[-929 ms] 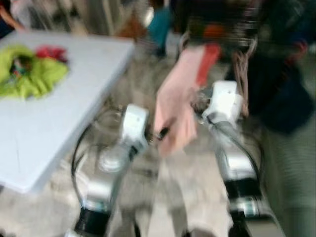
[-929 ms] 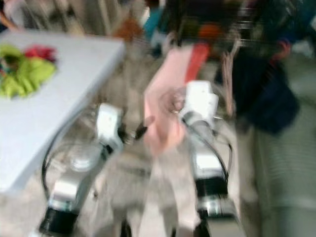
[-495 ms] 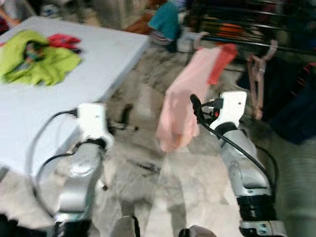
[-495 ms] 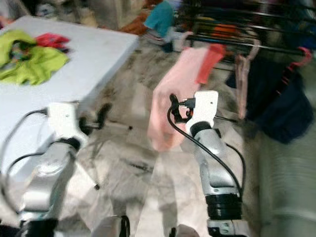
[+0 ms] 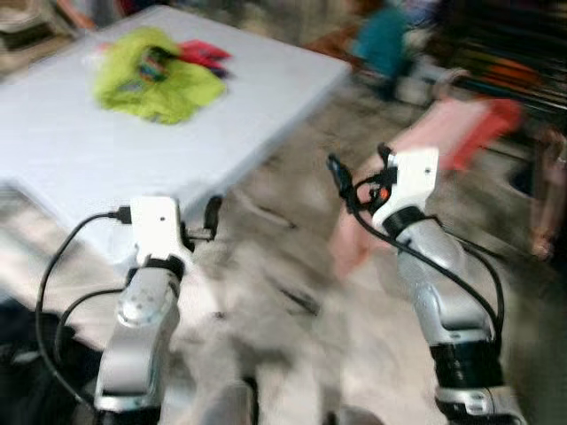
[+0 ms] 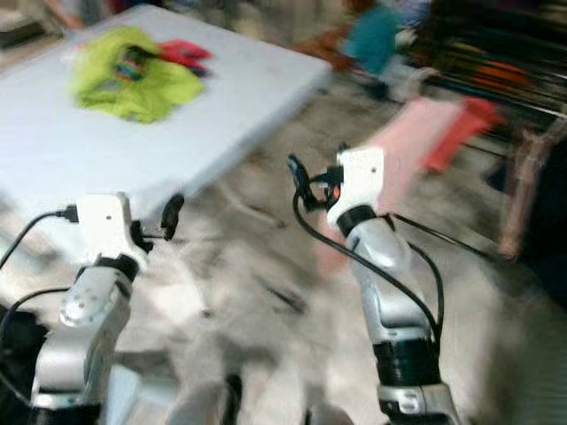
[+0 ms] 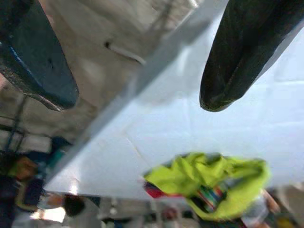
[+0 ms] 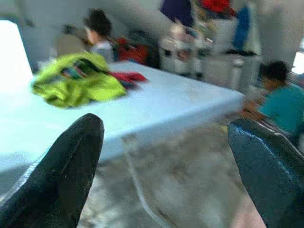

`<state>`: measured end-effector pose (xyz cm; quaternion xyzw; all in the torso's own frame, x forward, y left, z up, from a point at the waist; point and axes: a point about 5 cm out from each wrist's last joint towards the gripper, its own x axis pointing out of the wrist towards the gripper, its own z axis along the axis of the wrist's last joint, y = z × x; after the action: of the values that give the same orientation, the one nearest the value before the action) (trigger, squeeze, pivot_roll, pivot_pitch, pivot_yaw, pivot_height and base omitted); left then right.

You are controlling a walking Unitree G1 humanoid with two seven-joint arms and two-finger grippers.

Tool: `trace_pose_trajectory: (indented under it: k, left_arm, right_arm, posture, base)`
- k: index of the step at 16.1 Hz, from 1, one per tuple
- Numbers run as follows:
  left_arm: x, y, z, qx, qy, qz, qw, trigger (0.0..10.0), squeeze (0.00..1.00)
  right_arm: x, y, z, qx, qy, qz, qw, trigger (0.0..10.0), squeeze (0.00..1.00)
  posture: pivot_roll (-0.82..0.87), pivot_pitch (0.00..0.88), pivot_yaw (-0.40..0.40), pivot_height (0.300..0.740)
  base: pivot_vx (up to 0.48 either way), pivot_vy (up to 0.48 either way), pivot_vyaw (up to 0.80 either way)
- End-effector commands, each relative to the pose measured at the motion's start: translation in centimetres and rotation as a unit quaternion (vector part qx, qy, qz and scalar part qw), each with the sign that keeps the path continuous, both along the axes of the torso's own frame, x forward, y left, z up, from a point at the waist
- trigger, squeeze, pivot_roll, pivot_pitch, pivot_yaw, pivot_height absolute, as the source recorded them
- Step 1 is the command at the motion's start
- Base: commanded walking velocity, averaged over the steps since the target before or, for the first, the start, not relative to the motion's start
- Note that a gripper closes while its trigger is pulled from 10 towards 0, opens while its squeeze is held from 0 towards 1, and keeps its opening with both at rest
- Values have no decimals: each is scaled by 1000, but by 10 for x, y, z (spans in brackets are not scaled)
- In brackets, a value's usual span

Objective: Hang hanger

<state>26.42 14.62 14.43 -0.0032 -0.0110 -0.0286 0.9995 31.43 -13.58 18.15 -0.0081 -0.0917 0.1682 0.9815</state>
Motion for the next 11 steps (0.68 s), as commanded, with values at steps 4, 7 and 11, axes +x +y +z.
trace_pose_trajectory:
  k: [4, 7, 11]
  left_arm:
    - [-1, 3, 3, 20, -6, 12, 1000, 10000, 0]
    - [3, 3, 6, -18, -3, 24, 1000, 10000, 0]
    - [1, 3, 3, -2, -6, 41, 999, 10000, 0]
  right_arm:
    - [1, 0, 3, 0, -12, 2, 1000, 10000, 0]
    - [2, 2, 7, 3, -22, 4, 1000, 10000, 0]
    - [5, 4, 8, 4, -23, 13, 1000, 10000, 0]
  posture:
    - [38, 77, 47, 740]
    - [38, 81, 44, 740]
    - [49, 81, 28, 740]
  base:
    - [0, 0, 800]
    - [0, 0, 800]
    - [0, 0, 800]
